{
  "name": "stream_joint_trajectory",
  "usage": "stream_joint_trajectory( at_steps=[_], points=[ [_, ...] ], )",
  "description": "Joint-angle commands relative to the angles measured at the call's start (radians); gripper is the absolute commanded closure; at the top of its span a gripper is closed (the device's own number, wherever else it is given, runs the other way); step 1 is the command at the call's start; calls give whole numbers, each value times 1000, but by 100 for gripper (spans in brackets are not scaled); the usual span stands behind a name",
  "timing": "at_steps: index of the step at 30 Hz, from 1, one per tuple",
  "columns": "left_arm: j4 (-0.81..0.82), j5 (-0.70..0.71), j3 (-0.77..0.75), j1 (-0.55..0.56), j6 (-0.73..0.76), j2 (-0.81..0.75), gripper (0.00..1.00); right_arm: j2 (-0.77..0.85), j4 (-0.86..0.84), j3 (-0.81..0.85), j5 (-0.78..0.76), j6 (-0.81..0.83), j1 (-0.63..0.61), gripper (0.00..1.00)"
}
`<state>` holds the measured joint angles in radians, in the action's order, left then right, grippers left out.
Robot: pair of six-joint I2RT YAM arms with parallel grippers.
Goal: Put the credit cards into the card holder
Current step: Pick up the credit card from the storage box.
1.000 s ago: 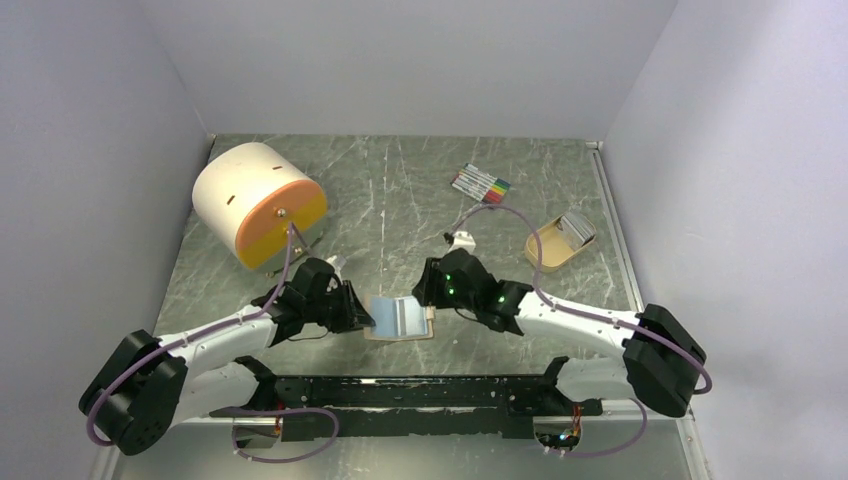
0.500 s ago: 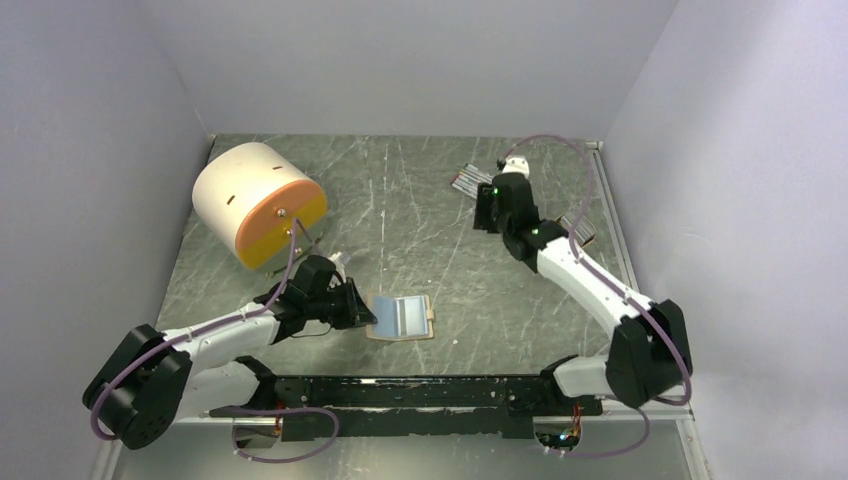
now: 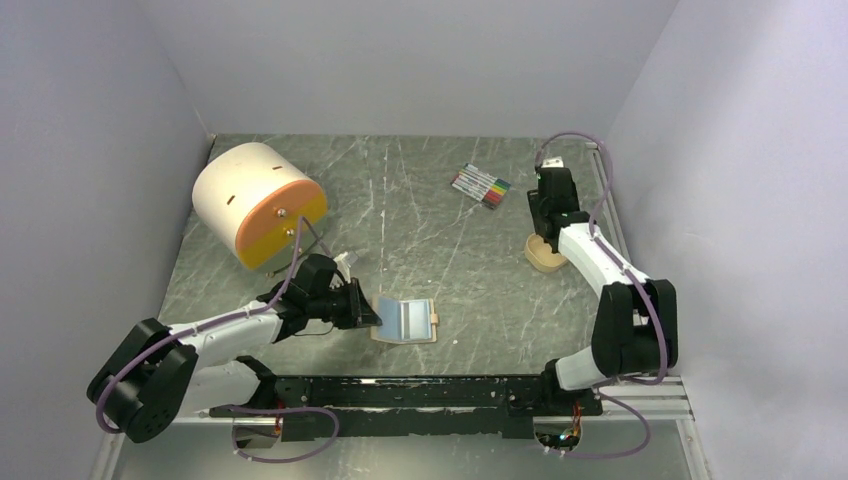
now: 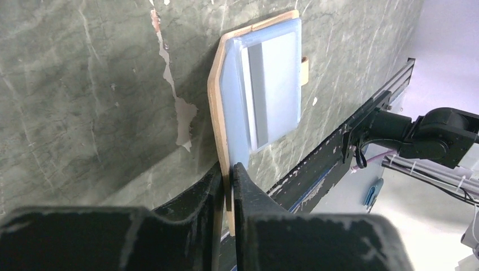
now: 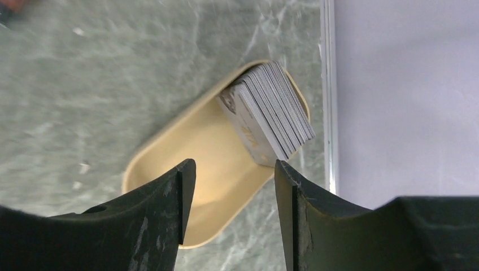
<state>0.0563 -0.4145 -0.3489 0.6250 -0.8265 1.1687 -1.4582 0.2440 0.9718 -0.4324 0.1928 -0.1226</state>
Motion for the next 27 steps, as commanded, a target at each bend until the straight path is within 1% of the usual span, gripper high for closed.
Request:
stream_joint_trajectory(
  at_steps=[1, 7, 13, 21, 27],
  points=[
    [61, -46, -9, 6, 4, -17, 83, -58, -49, -40, -54, 159, 34, 42],
    [74, -52, 2, 7, -6, -19, 82, -151, -120, -34, -120, 224, 46, 41],
    [80, -55, 3, 7, -13, -21, 81, -237, -192, -25, -246, 297, 46, 41],
    [88, -54, 5, 6, -20, -19, 81, -285, -291, -23, -274, 366, 47, 41],
    [89, -52, 11, 6, -29, -26, 81, -349, -268, 0, -253, 384, 59, 41]
  ],
)
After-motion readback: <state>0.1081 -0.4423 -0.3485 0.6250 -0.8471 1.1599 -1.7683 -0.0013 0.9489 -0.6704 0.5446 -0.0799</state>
